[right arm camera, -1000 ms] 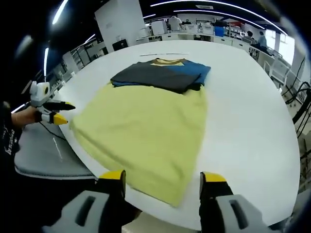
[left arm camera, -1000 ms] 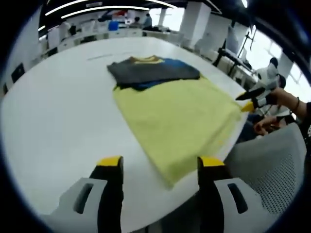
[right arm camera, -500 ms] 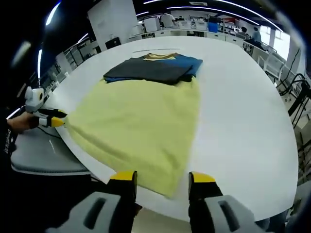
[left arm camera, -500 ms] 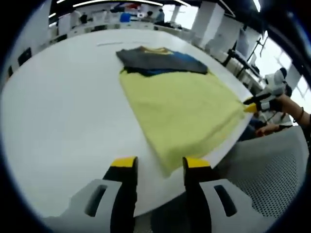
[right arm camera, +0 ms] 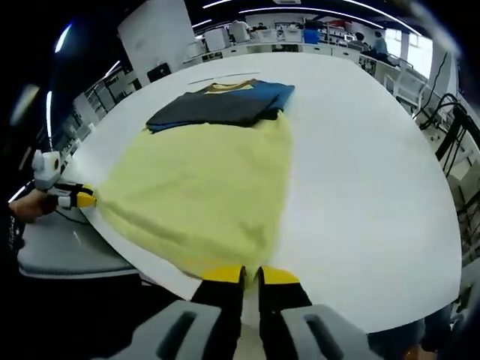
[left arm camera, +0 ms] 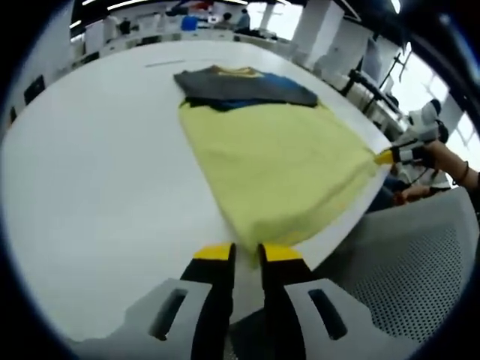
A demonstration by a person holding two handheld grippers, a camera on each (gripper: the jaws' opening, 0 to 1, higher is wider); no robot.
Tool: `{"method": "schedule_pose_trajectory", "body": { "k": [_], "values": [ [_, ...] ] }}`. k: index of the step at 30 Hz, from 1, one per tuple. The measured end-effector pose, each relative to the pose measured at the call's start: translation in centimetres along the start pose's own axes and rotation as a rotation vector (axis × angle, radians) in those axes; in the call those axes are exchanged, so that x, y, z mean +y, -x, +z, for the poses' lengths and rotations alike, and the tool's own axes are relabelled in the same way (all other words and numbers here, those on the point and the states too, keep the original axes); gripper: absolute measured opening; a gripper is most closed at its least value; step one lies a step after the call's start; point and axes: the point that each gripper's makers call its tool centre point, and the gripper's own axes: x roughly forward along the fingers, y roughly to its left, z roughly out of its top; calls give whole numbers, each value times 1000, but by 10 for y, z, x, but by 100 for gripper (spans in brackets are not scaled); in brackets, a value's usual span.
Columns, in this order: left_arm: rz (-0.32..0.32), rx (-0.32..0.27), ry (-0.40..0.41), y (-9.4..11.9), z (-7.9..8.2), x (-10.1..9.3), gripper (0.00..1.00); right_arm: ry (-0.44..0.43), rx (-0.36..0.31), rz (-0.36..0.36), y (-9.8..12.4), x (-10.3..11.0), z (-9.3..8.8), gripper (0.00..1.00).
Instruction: Fold the garment on the visible template until the final outline fits inside the template.
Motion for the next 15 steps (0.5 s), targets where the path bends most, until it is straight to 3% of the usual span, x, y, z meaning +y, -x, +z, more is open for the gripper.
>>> {"method": "schedule_pose_trajectory", "body": {
  "k": [11, 15],
  "values": [
    [-24, 6, 37, 5, 2, -4, 0, 15, -17, -5, 6, 1, 3, 0],
    [-44, 32, 130, 14, 0, -9, 0, 19, -23, -8, 11, 4, 3, 0]
  ]
}}
